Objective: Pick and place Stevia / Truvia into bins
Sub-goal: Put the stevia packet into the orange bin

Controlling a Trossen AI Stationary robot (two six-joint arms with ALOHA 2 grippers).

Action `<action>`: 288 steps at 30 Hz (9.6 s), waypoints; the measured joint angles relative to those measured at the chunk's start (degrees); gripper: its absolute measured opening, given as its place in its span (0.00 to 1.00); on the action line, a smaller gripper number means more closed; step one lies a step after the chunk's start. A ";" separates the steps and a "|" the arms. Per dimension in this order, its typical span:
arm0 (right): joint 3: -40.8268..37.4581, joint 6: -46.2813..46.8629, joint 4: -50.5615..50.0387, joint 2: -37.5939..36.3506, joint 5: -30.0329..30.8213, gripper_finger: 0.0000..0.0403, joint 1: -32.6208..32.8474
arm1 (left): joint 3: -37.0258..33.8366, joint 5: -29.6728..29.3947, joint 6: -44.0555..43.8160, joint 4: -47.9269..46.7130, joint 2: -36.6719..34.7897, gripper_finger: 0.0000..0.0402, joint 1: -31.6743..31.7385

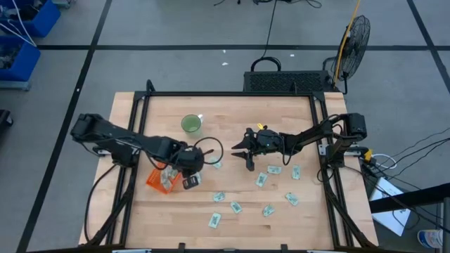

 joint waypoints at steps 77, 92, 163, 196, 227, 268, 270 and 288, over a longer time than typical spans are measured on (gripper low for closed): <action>-0.02 -1.95 4.53 0.02 -0.02 0.29 -0.06 | -8.19 -3.03 -3.81 14.10 6.56 0.33 1.00; 0.00 0.11 1.57 0.02 -0.22 0.29 0.09 | -8.19 1.50 4.06 14.02 6.56 0.33 1.11; 0.00 -0.30 0.68 0.00 -0.22 0.29 0.09 | -15.20 -5.23 -21.98 -15.52 -4.46 0.28 -7.33; -0.04 0.55 -0.81 -0.04 -0.28 0.29 0.11 | -5.61 -17.92 40.34 23.50 12.53 0.33 2.72; -0.02 0.11 -4.98 -0.04 5.81 0.29 -0.74 | -5.02 5.60 38.85 26.47 22.63 0.03 12.64; 0.00 1.71 -6.22 -0.02 5.69 0.29 -0.67 | -15.22 1.98 -35.55 -15.50 -5.11 0.08 -10.18; 0.00 1.35 -6.21 -0.02 5.64 0.29 -0.66 | -15.19 1.65 -35.08 -15.20 -5.17 0.13 -10.20; -0.02 -11.90 -1.73 0.02 5.49 0.29 4.69 | -2.63 -2.98 -13.83 -8.96 -5.20 0.33 -5.87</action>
